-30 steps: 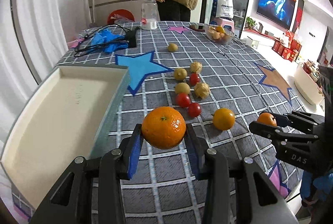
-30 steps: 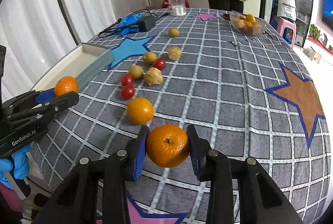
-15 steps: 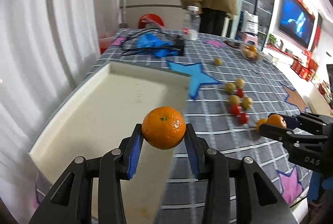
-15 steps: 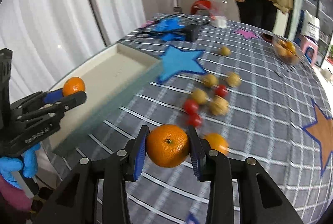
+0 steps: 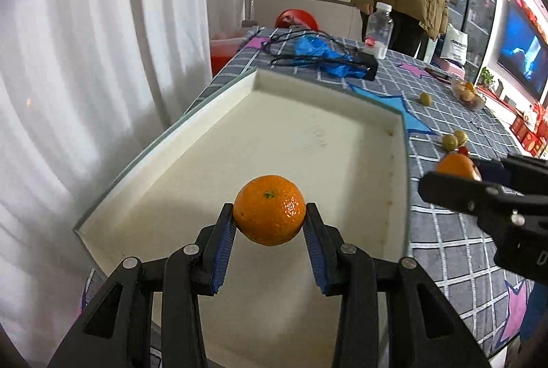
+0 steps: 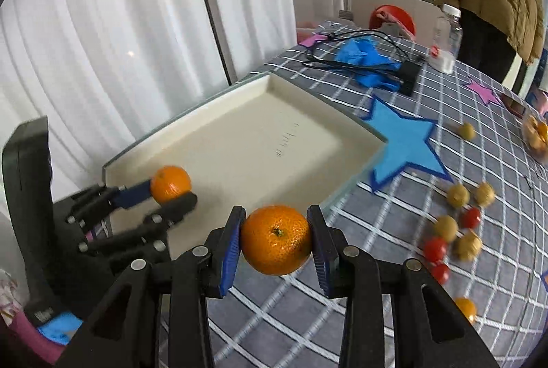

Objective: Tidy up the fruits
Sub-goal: 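Carry both oranges over the white tray and open both grippers to drop them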

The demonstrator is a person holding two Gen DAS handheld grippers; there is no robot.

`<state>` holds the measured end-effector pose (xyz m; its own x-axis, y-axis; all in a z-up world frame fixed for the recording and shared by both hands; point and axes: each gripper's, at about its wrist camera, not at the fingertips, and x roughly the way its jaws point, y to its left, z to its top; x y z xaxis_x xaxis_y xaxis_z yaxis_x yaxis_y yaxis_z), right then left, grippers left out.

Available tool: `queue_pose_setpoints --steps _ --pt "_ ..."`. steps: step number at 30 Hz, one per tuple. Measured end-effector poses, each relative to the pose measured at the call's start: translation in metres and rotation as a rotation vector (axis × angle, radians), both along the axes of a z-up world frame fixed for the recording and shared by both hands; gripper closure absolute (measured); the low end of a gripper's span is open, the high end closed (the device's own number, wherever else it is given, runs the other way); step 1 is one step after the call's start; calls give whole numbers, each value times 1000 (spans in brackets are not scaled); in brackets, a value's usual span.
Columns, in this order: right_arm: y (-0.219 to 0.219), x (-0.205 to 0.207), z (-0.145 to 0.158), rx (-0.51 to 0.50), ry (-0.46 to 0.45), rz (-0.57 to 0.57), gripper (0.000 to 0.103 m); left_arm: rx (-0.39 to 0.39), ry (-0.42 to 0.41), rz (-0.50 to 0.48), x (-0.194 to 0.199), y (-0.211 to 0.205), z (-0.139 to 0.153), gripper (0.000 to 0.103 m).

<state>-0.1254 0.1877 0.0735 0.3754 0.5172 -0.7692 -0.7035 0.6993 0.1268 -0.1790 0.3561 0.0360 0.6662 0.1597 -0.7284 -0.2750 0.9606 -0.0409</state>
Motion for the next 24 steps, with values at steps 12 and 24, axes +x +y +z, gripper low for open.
queue_pose_setpoints --steps 12,24 --pt "31 15 -20 -24 37 14 64 -4 28 10 5 5 -18 60" --pt "13 16 1 44 18 -35 12 47 -21 15 -2 -3 -5 21"
